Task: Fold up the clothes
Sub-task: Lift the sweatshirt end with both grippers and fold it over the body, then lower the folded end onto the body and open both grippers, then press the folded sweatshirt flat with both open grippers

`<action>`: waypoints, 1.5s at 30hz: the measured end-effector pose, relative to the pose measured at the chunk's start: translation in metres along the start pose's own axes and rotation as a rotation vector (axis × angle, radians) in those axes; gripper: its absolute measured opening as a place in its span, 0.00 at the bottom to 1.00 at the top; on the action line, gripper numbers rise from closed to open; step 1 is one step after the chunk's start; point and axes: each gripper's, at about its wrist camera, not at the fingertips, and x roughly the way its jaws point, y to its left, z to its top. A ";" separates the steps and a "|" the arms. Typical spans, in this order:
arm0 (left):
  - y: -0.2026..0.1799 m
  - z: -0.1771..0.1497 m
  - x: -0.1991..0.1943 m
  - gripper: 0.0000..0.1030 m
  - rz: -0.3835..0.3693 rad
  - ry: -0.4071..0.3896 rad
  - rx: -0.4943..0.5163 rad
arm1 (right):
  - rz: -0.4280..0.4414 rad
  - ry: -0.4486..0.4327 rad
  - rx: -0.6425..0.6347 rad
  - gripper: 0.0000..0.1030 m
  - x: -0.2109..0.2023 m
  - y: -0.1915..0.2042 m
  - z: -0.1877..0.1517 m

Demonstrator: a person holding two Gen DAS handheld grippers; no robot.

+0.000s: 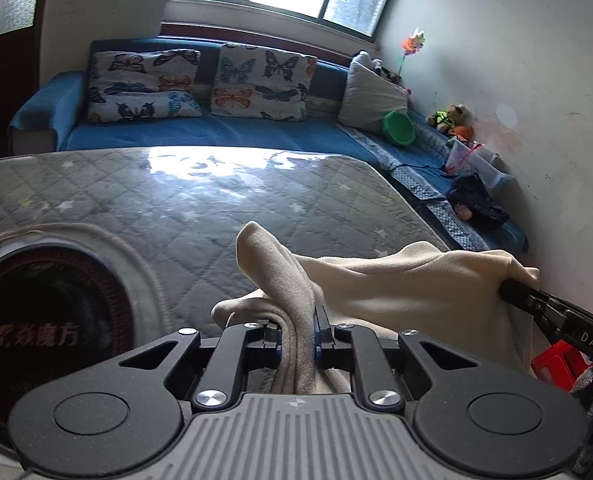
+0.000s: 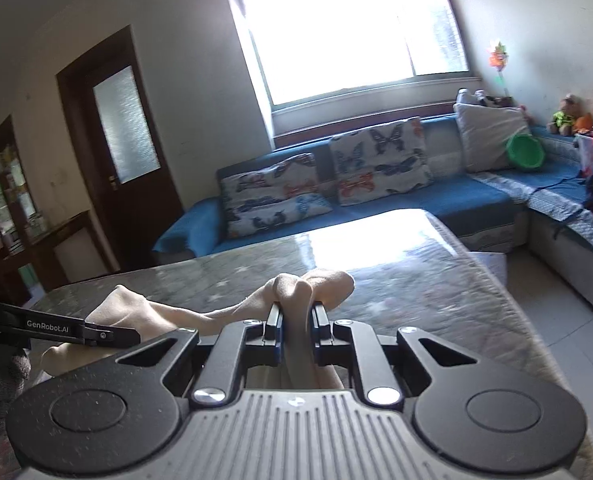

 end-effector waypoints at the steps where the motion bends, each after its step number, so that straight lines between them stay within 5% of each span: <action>1: -0.004 0.001 0.004 0.14 -0.004 0.003 0.006 | -0.011 -0.002 0.001 0.12 -0.001 -0.004 0.001; 11: -0.029 0.000 0.033 0.14 -0.010 0.032 0.036 | -0.065 0.009 0.012 0.12 0.004 -0.033 0.002; 30: -0.012 -0.021 0.069 0.17 0.033 0.137 0.014 | -0.113 0.127 0.042 0.13 0.047 -0.061 -0.033; 37: -0.002 -0.030 0.074 0.27 0.054 0.158 0.002 | -0.142 0.146 0.027 0.28 0.051 -0.062 -0.038; 39: 0.000 -0.031 0.073 0.39 0.068 0.152 0.009 | -0.151 0.152 0.022 0.37 0.052 -0.062 -0.039; 45: 0.005 -0.032 0.072 0.51 0.105 0.142 0.014 | -0.148 0.143 -0.040 0.67 0.049 -0.046 -0.038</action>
